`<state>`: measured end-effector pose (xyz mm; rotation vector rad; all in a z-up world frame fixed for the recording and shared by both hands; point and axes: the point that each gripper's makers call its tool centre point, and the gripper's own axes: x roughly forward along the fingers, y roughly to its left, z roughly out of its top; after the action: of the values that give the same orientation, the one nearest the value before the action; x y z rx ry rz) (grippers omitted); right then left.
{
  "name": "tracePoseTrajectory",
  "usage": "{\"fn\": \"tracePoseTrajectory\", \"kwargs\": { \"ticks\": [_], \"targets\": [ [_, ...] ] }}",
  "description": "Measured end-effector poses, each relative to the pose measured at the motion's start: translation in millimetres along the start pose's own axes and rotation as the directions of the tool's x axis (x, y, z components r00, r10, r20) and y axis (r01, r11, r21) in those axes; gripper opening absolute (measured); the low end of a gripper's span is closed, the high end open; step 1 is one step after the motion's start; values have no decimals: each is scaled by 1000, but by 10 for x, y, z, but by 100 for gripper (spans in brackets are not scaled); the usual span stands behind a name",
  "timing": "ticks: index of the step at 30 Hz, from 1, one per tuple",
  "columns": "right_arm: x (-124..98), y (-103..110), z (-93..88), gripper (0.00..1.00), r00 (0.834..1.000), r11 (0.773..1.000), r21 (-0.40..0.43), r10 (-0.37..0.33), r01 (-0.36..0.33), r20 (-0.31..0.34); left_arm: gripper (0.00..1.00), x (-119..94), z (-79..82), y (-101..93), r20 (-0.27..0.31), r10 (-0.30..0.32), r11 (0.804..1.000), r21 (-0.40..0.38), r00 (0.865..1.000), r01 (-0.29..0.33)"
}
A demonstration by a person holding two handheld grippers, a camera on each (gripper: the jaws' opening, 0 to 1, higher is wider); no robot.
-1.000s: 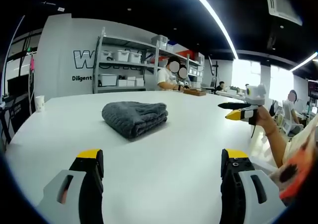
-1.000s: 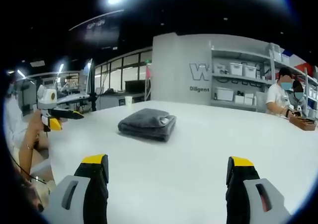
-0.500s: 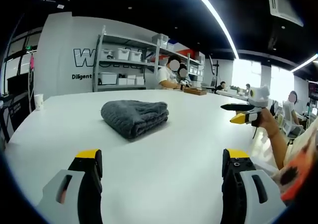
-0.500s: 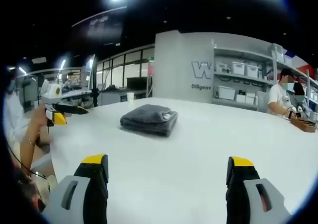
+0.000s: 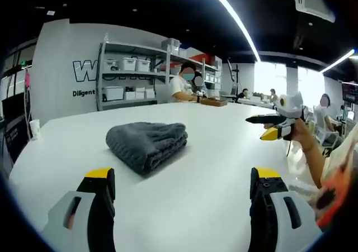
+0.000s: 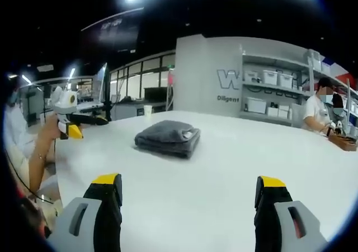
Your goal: Open the folded towel by lifting each exposed corner and separating the folded layers until the towel lies flat within the target outline without major curled edges
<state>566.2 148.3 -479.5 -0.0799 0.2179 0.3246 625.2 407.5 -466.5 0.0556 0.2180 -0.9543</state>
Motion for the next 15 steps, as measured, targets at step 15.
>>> {"fn": "tracePoseTrajectory", "kwargs": {
  "ticks": [15],
  "targets": [
    [255, -182, 9, 99, 999, 998, -43, -35, 34, -23, 99, 693, -41, 188, -98, -36, 999, 37, 995, 39]
  ]
}}
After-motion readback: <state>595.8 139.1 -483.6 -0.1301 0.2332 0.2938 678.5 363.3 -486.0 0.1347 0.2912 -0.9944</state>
